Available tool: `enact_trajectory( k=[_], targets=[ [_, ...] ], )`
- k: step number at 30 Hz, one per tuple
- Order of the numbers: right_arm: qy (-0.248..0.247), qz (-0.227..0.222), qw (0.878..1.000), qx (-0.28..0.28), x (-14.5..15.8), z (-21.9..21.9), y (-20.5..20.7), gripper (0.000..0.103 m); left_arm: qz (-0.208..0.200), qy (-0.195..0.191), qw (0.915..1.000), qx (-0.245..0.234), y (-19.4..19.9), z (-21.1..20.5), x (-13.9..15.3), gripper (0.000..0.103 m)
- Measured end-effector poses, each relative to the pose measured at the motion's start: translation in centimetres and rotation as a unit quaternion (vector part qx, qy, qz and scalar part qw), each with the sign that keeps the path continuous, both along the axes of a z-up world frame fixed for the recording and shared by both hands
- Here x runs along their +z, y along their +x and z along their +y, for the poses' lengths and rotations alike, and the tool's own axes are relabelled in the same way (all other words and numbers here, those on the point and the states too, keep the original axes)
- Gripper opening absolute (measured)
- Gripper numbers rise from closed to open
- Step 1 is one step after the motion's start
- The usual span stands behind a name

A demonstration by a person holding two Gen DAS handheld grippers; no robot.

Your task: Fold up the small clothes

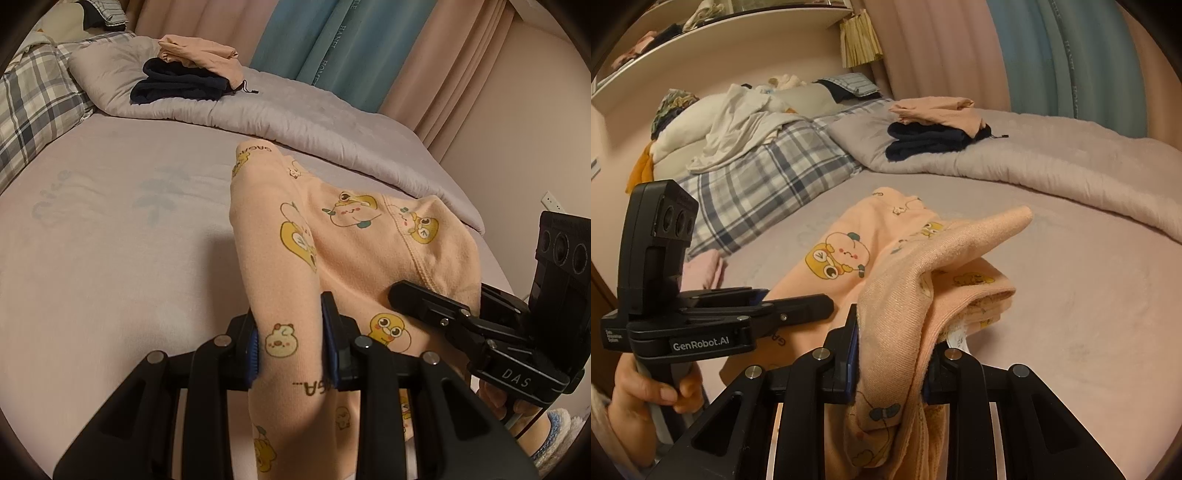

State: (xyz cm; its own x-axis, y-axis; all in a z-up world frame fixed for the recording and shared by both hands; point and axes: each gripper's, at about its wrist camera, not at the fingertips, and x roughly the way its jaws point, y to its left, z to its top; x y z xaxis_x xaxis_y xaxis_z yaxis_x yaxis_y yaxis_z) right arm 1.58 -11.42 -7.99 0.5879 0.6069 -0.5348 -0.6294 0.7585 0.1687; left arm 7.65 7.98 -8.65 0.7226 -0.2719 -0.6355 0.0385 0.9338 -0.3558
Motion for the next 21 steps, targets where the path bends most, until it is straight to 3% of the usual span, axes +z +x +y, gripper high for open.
enact_trajectory(
  k=[21],
  targets=[
    [-0.005, 0.018, 1.000, -0.005, -1.2, 1.1, 1.2, 0.027, 0.019, -0.004, 0.9998, 0.002, 1.9, 0.8, -1.4, 0.028]
  ],
)
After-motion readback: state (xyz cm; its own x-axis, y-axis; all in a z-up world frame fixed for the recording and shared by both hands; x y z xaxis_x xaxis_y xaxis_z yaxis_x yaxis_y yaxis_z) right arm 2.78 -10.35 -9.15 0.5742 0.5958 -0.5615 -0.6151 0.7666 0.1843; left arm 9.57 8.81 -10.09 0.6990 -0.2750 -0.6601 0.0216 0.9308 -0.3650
